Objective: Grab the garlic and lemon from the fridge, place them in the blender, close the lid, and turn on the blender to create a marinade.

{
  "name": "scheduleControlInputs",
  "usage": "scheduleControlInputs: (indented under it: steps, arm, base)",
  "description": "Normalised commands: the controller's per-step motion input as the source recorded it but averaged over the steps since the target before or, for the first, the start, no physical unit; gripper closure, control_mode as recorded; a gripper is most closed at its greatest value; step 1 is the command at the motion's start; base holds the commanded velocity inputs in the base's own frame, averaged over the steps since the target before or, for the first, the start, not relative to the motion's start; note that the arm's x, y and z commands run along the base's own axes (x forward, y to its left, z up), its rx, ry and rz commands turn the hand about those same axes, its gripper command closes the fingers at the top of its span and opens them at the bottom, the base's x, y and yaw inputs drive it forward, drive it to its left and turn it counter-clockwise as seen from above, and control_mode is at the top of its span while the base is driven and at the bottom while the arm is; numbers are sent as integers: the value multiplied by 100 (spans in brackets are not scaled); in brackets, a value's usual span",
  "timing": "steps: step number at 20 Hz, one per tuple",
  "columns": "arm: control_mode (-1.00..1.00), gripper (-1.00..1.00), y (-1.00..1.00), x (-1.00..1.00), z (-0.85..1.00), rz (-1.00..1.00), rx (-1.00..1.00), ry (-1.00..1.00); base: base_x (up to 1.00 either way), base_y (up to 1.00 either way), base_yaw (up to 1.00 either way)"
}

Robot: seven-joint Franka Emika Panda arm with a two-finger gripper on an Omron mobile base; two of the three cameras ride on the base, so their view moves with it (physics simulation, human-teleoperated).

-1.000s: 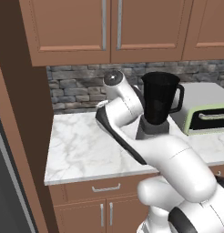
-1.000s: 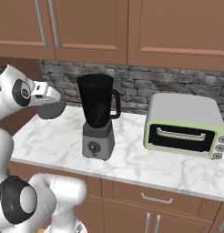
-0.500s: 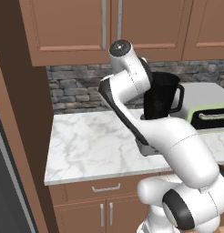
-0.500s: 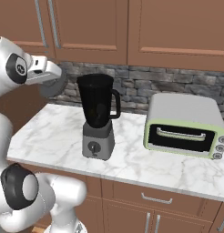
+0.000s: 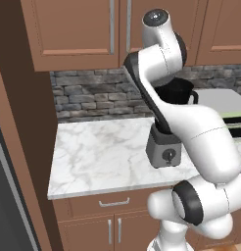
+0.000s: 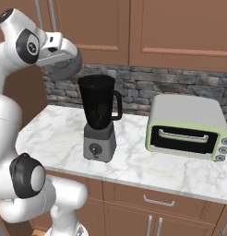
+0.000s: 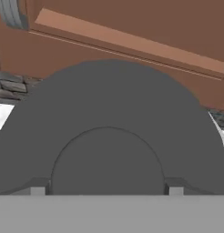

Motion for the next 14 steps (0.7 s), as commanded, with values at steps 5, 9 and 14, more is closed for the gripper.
scheduleControlInputs:
  steps: [5,9,14]
  arm:
    - [-100,100,-100,1,11,0,10,5]
    - [-100,100,-32,0,-4,3,8,2]
    - [-100,100,-12,17,-13,0,16,13]
  base:
    - [0,0,0]
    - [0,0,0]
    - [0,0,0]
